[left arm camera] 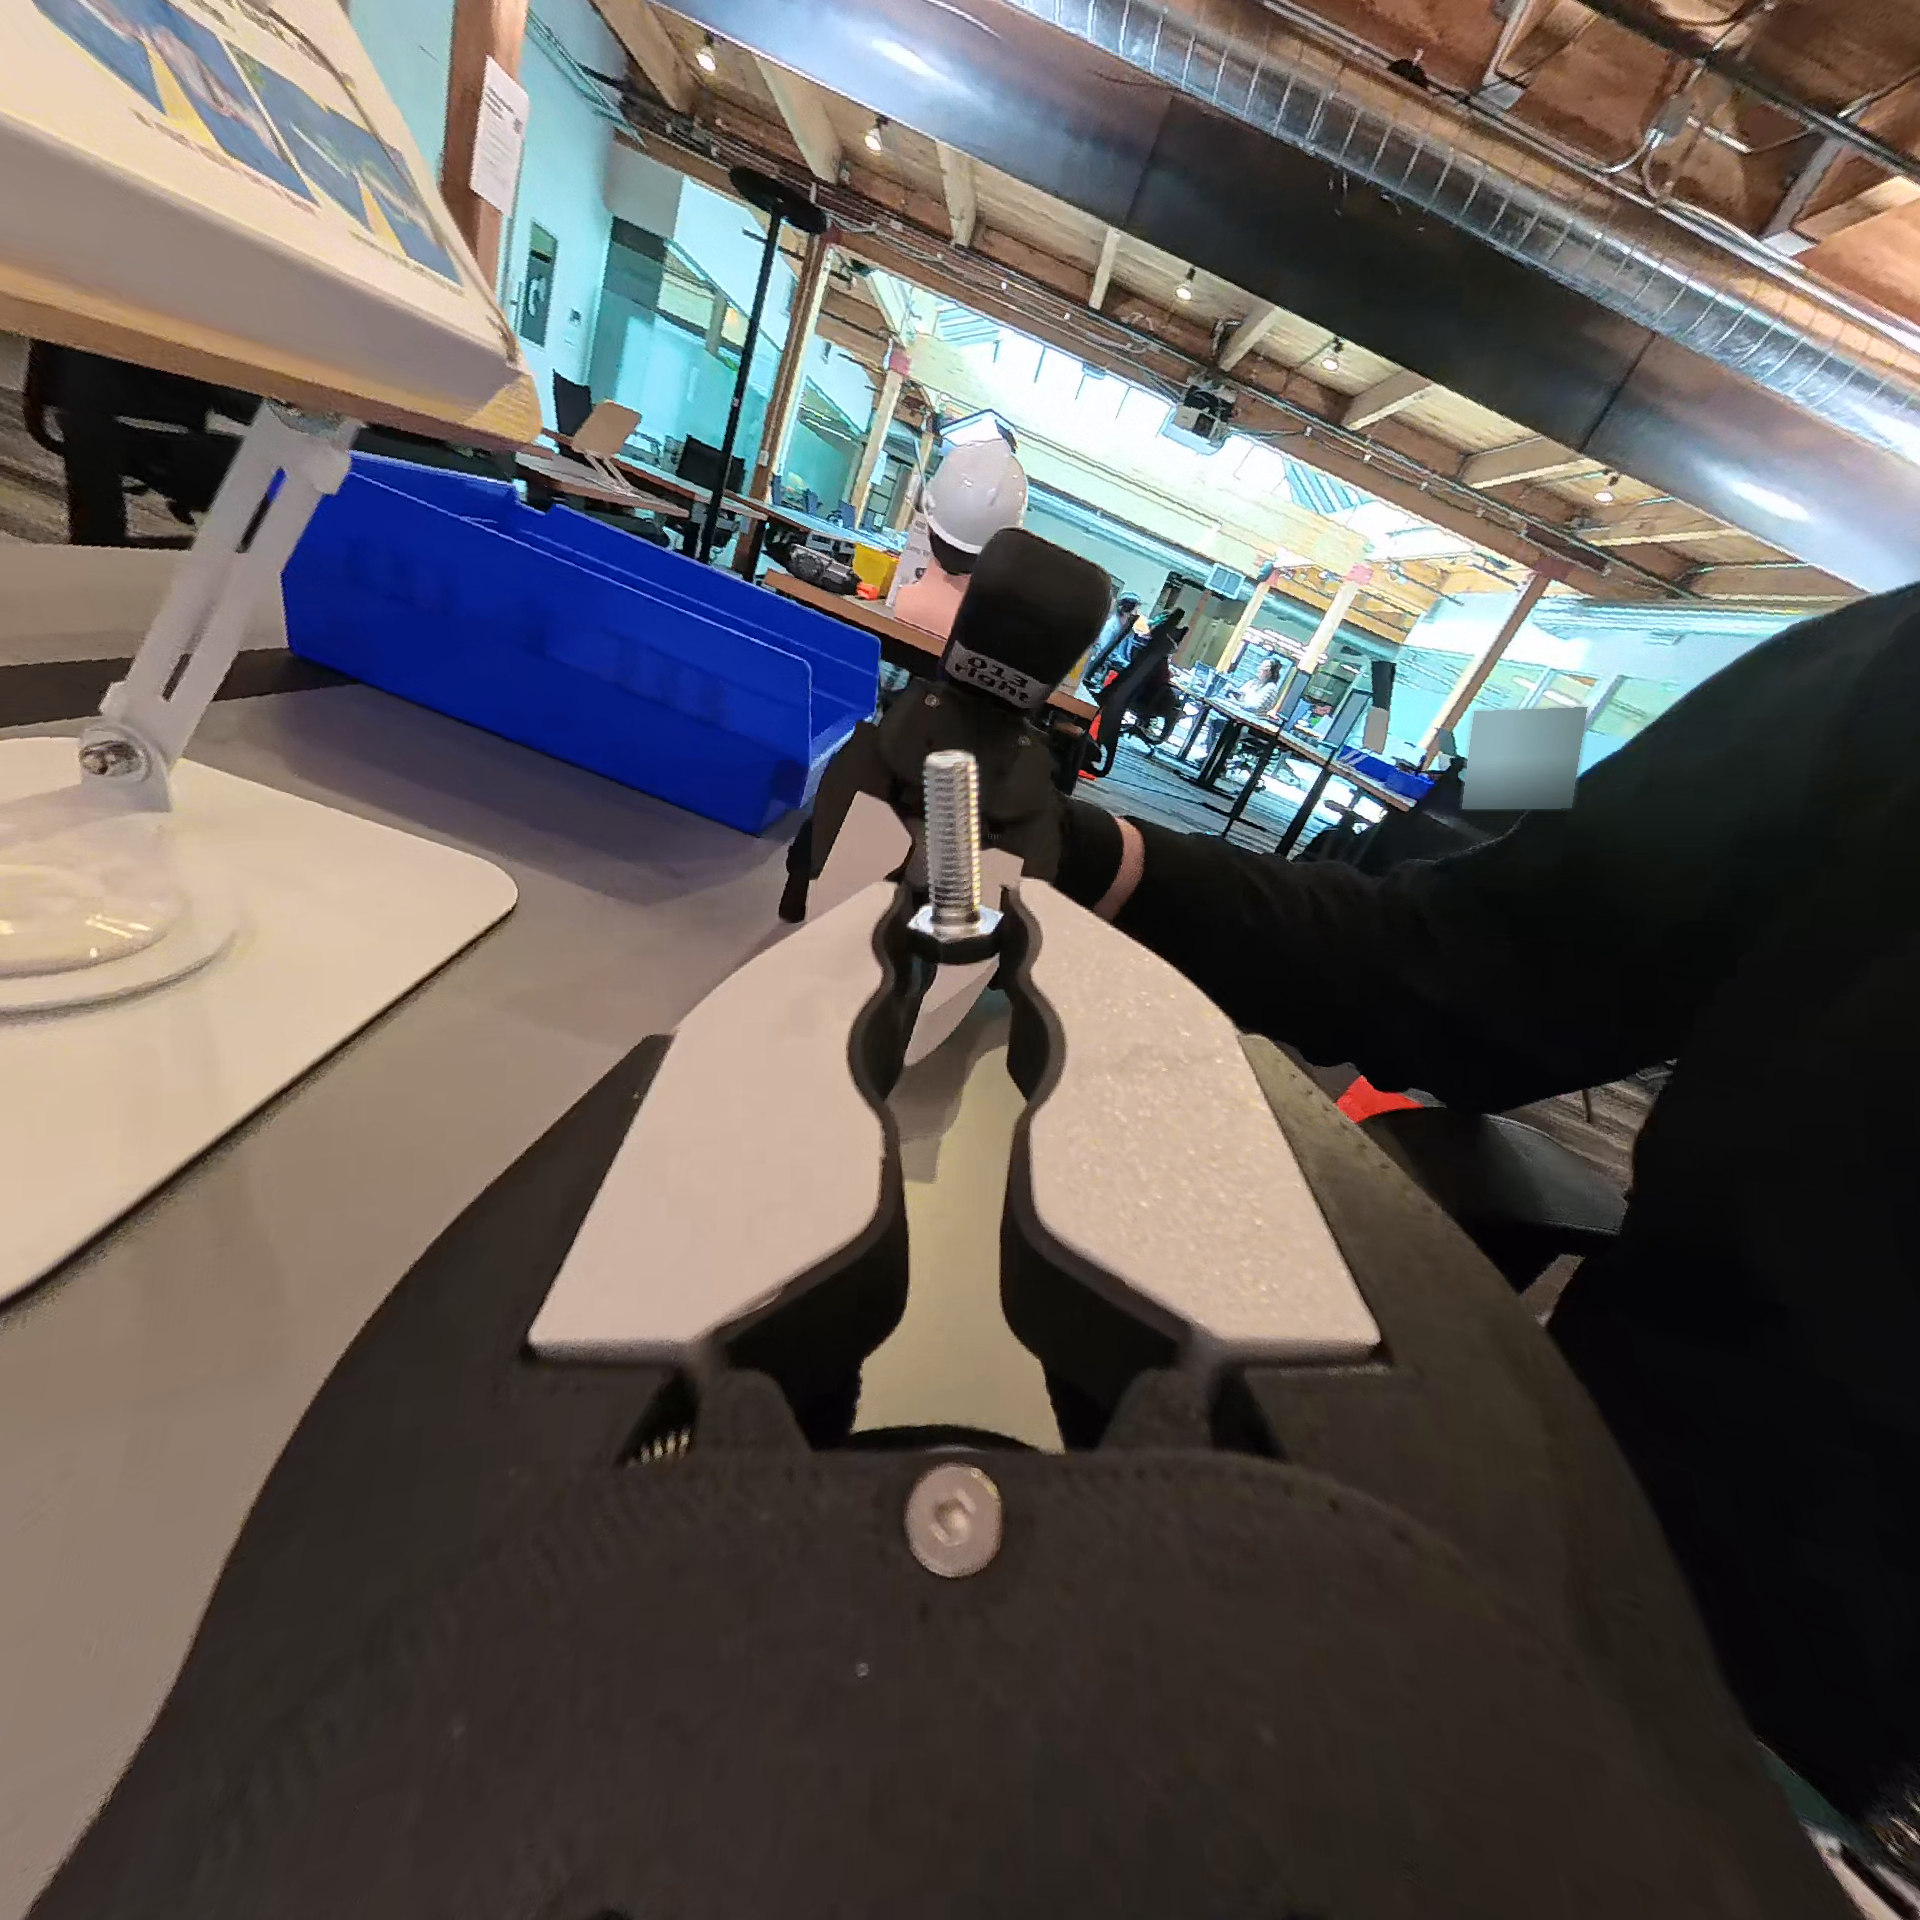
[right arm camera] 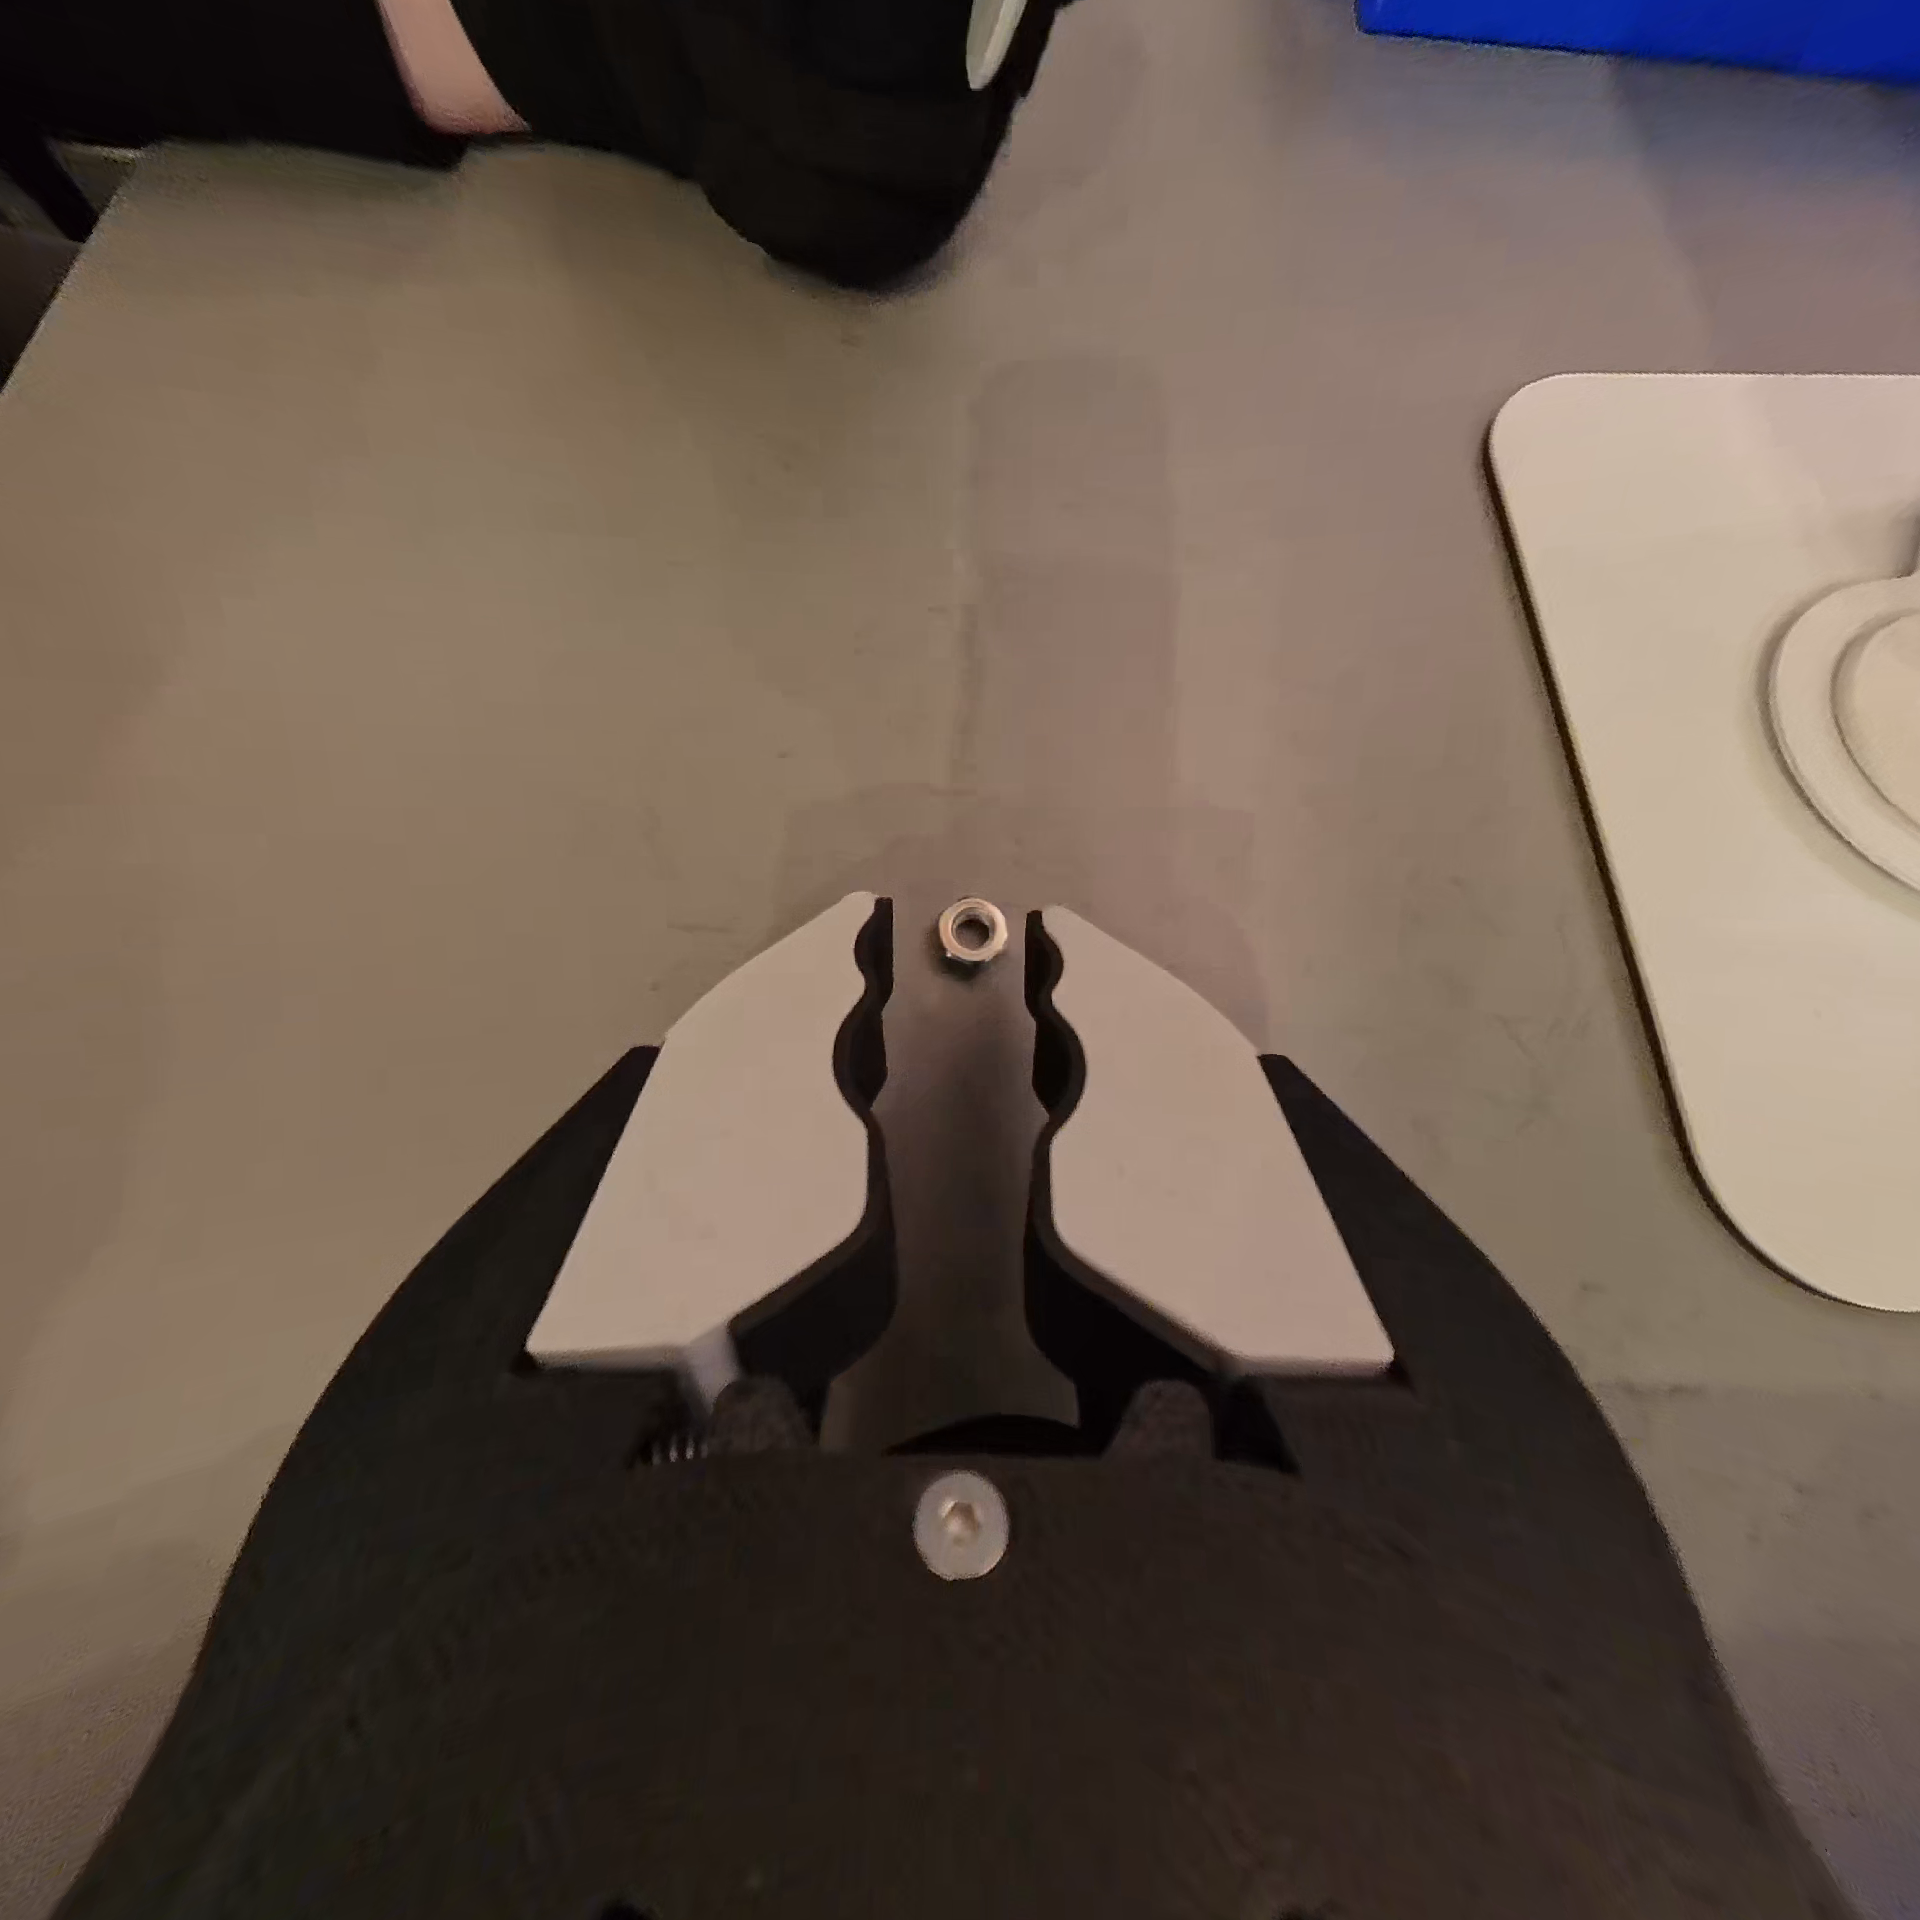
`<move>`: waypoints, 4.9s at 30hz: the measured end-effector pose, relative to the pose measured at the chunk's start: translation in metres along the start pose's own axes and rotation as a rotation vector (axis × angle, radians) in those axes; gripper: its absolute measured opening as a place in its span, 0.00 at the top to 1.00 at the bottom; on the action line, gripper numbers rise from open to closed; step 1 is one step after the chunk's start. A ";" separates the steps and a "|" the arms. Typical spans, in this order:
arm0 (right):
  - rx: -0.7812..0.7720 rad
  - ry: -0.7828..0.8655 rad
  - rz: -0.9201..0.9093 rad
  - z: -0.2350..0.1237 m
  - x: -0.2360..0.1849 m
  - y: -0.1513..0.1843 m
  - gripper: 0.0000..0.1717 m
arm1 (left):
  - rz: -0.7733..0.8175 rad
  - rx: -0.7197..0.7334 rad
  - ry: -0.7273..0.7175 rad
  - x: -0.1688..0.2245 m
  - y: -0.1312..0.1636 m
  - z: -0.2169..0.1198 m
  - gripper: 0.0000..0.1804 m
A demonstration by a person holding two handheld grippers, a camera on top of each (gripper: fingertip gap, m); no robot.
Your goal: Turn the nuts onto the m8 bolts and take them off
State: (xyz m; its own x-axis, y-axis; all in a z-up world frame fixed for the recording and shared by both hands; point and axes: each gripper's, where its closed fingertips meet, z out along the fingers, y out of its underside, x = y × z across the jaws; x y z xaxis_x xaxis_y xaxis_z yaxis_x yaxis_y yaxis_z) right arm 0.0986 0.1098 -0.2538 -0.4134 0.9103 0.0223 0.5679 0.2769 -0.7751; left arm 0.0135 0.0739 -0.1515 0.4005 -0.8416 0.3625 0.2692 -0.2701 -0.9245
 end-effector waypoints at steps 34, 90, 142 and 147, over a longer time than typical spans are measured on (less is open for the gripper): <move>0.207 -0.003 -0.070 -0.050 0.000 -0.085 0.92 | 0.211 -0.194 -0.015 -0.015 0.017 0.051 0.91; 0.252 0.161 0.032 -0.038 0.031 -0.114 0.92 | 0.578 -0.346 -0.444 -0.043 0.017 0.062 0.91; 0.280 0.428 0.327 -0.030 0.054 -0.112 0.91 | 0.639 -0.380 -0.648 -0.068 0.013 0.054 0.91; 0.285 0.428 0.325 -0.030 0.054 -0.113 0.88 | 0.635 -0.375 -0.643 -0.067 0.013 0.055 0.91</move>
State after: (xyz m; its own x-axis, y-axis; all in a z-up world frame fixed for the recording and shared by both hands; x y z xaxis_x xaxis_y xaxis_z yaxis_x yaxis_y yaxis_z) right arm 0.0336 0.1365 -0.1467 0.1060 0.9937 -0.0376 0.3799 -0.0754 -0.9220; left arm 0.0377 0.1527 -0.1814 0.8060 -0.4961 -0.3229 -0.4128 -0.0801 -0.9073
